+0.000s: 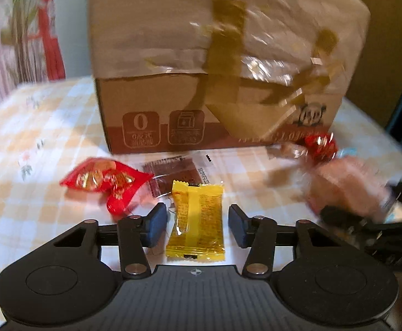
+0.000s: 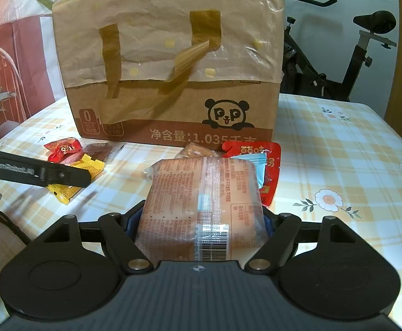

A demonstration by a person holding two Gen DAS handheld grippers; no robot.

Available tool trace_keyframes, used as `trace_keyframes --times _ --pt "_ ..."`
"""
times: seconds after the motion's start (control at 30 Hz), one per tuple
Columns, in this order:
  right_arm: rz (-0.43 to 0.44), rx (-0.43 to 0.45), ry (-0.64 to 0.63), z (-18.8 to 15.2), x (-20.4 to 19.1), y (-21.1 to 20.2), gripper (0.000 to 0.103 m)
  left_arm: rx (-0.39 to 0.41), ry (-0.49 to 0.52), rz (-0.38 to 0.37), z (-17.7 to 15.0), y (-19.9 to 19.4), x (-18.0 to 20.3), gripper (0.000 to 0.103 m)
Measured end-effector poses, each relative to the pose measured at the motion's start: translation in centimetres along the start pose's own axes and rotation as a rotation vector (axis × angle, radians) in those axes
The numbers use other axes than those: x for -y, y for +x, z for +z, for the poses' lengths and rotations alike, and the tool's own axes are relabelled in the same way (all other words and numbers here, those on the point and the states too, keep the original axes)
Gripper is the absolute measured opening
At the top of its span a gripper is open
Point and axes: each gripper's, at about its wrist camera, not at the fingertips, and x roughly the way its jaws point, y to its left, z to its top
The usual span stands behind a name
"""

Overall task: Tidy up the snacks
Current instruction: 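Grasp the yellow wrapped candy with the left tool while the right tool holds the loaf, then lift both held snacks and carry them over the cardboard box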

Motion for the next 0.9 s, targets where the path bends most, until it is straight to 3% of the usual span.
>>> trace_keyframes --times 0.03,0.1,0.2,0.33,0.5,0.7,0.9 --pt "0.000 0.000 -0.001 0.0 0.0 0.0 0.079 0.008 0.038 0.023 -0.2 0.0 0.6 0.050" --pt "0.000 0.000 0.000 0.0 0.0 0.0 0.079 0.026 0.046 0.013 -0.6 -0.3 1.0 0.037" --pt "0.000 -0.001 0.000 0.0 0.0 0.0 0.079 0.022 0.020 0.026 -1.4 -1.2 1.5 0.035" --pt "0.004 -0.002 0.003 0.0 0.0 0.0 0.079 0.056 -0.077 -0.031 -3.2 -3.3 0.4 0.035" --pt "0.018 -0.004 0.017 0.0 0.2 0.0 0.079 0.092 -0.161 -0.044 -3.2 -4.5 -0.8 0.035" --pt "0.020 -0.004 0.021 0.0 0.1 0.0 0.079 0.062 -0.186 -0.087 -3.5 -3.5 -0.5 0.035" --pt "0.021 -0.003 0.021 0.0 0.2 0.0 0.079 0.083 -0.195 -0.091 -3.8 -4.0 -0.7 0.035"
